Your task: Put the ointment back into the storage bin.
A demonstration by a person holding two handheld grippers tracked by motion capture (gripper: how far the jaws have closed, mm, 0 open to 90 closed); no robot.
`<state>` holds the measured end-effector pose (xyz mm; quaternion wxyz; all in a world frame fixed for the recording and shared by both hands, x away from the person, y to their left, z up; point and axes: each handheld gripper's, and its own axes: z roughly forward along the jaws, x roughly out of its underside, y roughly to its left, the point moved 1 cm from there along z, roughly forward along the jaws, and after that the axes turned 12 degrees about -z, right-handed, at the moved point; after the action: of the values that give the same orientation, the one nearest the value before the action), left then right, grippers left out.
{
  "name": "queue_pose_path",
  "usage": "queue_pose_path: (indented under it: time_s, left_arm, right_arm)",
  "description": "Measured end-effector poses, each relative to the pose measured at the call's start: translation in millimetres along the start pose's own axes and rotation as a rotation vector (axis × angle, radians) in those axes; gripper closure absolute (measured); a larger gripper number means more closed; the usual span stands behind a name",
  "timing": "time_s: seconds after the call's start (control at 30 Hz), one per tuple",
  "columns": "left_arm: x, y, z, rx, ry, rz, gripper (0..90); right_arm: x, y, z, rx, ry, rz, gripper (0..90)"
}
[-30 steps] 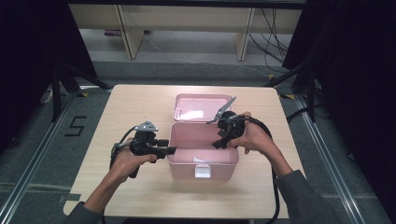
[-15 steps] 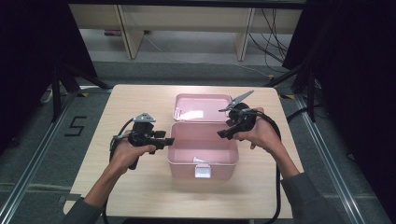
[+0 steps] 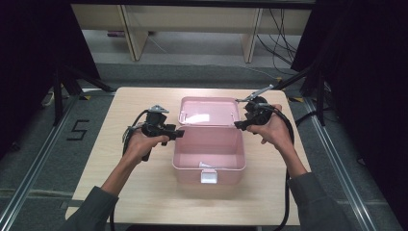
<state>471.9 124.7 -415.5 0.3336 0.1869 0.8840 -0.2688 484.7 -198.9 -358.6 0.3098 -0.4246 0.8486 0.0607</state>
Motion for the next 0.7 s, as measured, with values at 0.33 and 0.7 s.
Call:
queue_pose_path:
  time_s: [0.33, 0.7]
  left_arm:
    - [-5.5, 1.5, 12.7, -0.021, 0.024, 0.016, 56.9]
    - [-5.6, 0.5, 19.8, -0.017, 0.041, 0.037, 66.9]
  right_arm:
    - [-4.8, -17.9, 12.0, 0.045, -0.015, 0.074, 44.8]
    - [-6.5, -24.2, 23.1, 0.033, -0.001, 0.105, 44.5]
